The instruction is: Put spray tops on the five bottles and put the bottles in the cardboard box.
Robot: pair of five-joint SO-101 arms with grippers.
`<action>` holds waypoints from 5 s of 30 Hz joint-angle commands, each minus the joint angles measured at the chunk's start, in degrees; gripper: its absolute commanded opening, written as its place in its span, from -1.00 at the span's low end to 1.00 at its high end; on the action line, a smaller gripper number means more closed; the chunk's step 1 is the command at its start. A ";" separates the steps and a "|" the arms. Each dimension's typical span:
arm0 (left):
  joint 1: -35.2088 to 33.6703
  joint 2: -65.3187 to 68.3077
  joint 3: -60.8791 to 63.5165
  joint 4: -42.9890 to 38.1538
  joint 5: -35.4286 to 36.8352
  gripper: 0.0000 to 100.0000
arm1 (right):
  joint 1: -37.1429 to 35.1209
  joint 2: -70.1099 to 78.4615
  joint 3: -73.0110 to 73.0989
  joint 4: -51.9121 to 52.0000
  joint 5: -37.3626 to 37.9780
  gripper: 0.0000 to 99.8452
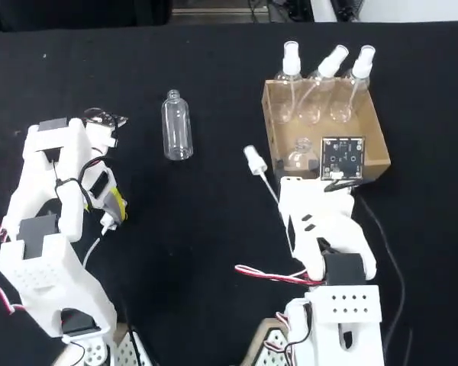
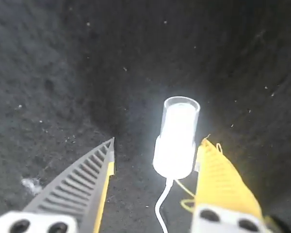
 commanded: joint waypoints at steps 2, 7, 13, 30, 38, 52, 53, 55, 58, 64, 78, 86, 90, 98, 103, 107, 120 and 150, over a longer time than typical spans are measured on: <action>1.10 -0.44 -0.22 -2.20 -0.88 -0.47 | 0.88 -1.36 -0.57 -1.58 -0.26 -0.98; 2.15 -0.35 -0.22 -2.46 -0.97 -0.47 | 0.88 -1.36 -0.48 -1.58 -0.26 -0.98; 2.86 1.05 -0.40 -2.55 -1.23 -0.47 | 0.88 -1.36 -0.48 -1.58 -0.26 -0.98; 6.64 0.70 -1.19 3.25 -0.79 -0.95 | -0.97 -1.36 0.04 -1.67 -0.18 -0.98; 14.73 -18.46 0.04 6.86 12.13 -0.94 | -9.76 -1.36 2.15 -1.76 -0.26 -0.98; 24.75 -45.45 -6.02 -12.04 29.54 -0.94 | -17.14 -7.69 8.13 -5.10 -0.35 -0.98; 25.45 -46.24 -6.99 -14.42 30.59 -0.94 | -17.58 -9.89 9.71 -5.98 -0.35 -0.98; 27.30 -47.03 -9.63 -18.55 31.65 -0.94 | -17.85 -14.90 12.62 -7.12 -0.35 -0.98; 30.90 -47.12 -14.81 -22.24 33.23 -0.94 | -17.85 -22.90 15.96 -7.03 -0.35 -0.98; 36.18 -47.65 -21.32 -22.77 40.79 -0.94 | -17.85 -36.18 22.81 -6.86 0.00 -0.98; 36.62 -63.56 -2.86 -34.73 41.49 -0.94 | -26.29 -36.18 21.05 -2.11 0.09 -0.98; 41.45 -71.30 17.27 -54.15 41.05 -0.94 | -26.29 -36.26 20.70 -2.55 -0.26 -0.98; 42.77 -72.00 17.89 -54.15 41.05 -0.94 | -26.29 -36.26 19.65 -2.46 -0.26 -0.98; 42.86 -72.09 19.47 -54.15 41.49 -0.94 | -26.29 -36.26 19.12 -2.55 -0.26 -0.98; 42.86 -72.09 19.74 -54.15 41.49 -0.94 | -26.20 -36.26 18.24 -2.55 -0.26 -0.98; 44.88 -72.18 19.74 -54.07 41.49 -0.94 | -26.20 -36.26 18.15 -2.55 -0.26 -0.98; 47.52 -72.70 17.80 -50.02 41.14 -0.94 | -25.23 -36.26 18.15 -2.55 -0.26 -0.98; 52.18 -62.51 16.75 -50.46 41.49 -0.94 | -19.08 -37.14 11.65 -0.62 -0.26 -0.98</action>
